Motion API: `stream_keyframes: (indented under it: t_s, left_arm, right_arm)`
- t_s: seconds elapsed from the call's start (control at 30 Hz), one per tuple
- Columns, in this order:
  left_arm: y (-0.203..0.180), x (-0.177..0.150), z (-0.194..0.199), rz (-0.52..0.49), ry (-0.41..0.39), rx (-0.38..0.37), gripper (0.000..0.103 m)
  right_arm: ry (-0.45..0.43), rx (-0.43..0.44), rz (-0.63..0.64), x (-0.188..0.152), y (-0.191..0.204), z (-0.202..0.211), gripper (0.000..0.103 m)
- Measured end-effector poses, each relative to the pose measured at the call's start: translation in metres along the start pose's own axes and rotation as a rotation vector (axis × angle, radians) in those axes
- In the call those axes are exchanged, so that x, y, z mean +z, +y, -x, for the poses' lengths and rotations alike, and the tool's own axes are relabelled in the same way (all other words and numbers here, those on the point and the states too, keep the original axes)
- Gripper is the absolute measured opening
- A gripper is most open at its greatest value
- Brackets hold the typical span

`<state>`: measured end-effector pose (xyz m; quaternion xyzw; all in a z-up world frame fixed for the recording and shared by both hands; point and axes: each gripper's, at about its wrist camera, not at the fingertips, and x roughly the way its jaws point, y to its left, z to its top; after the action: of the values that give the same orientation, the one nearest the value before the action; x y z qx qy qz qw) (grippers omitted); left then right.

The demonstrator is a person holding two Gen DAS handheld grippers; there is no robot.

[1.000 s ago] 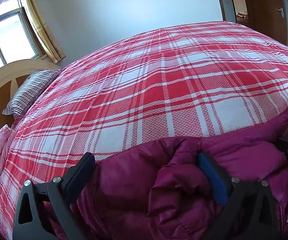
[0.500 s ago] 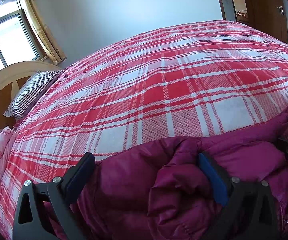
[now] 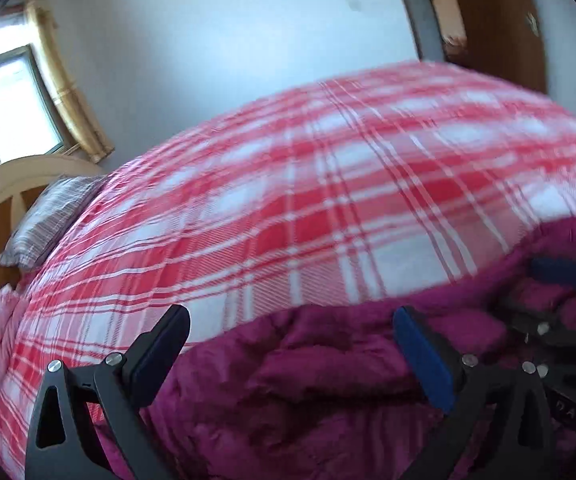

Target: Fold large clothes

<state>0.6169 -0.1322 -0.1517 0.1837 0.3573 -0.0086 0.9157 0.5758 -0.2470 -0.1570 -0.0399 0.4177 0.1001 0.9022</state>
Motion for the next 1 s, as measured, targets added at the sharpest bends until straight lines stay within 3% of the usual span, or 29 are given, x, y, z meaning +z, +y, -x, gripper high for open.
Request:
stream_keyframes:
  t_s: [0.03, 0.17, 0.37, 0.73, 0.9, 0.93, 1.0]
  left_arm:
    - [-0.003, -0.002, -0.008, -0.015, 0.037, -0.006, 0.102]
    - [0.006, -0.006, -0.017, 0.040, 0.060, -0.064, 0.102]
    - [-0.007, -0.007, -0.019, 0.007, 0.050, -0.019, 0.102]
    - [-0.006, -0.007, -0.016, 0.014, 0.048, -0.026, 0.102]
    - [-0.003, 0.003, -0.010, -0.029, 0.095, -0.037, 0.102]
    - [0.003, 0.006, -0.001, -0.015, 0.103, -0.048, 0.102]
    - [0.025, 0.009, 0.033, 0.060, 0.044, -0.097, 0.102]
  right_arm:
    - [-0.001, 0.003, -0.002, 0.000, 0.000, 0.000, 0.051]
    - [-0.003, 0.009, -0.007, 0.000, -0.001, 0.001, 0.051]
    - [0.003, 0.002, 0.001, 0.000, 0.001, -0.001, 0.051]
    - [0.005, -0.003, 0.007, 0.000, 0.000, -0.001, 0.051]
    - [0.020, -0.035, 0.041, 0.004, 0.006, 0.000, 0.051]
    - [0.025, -0.039, 0.069, 0.007, 0.006, 0.004, 0.055]
    - [-0.013, -0.071, 0.063, 0.008, 0.000, 0.026, 0.066]
